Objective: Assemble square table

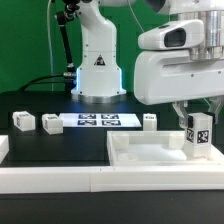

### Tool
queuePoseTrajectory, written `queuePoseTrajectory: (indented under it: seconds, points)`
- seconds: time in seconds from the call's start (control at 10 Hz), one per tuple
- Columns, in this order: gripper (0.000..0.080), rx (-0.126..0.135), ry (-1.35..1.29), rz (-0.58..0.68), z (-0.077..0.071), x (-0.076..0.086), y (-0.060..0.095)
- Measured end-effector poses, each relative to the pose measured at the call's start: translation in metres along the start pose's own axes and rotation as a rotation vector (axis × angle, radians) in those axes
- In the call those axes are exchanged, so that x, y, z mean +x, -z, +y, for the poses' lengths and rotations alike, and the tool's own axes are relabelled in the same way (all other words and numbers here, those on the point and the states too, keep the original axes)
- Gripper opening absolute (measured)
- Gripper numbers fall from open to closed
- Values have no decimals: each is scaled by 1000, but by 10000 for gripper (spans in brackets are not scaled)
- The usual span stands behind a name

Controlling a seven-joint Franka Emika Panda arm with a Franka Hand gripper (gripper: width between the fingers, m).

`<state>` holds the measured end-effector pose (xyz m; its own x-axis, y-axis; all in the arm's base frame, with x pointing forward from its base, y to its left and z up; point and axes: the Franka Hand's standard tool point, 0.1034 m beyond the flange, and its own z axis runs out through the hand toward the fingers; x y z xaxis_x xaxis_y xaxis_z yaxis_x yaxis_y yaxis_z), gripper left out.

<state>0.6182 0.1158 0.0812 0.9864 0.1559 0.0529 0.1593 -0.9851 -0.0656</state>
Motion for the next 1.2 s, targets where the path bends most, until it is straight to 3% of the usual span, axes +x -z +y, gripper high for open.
queuePoseTrajectory:
  seconds: [0.4,1.2]
  points:
    - [288,15,-329,-5,0,-2,-1]
    - [290,13,-998,-14,-3,-2,-3]
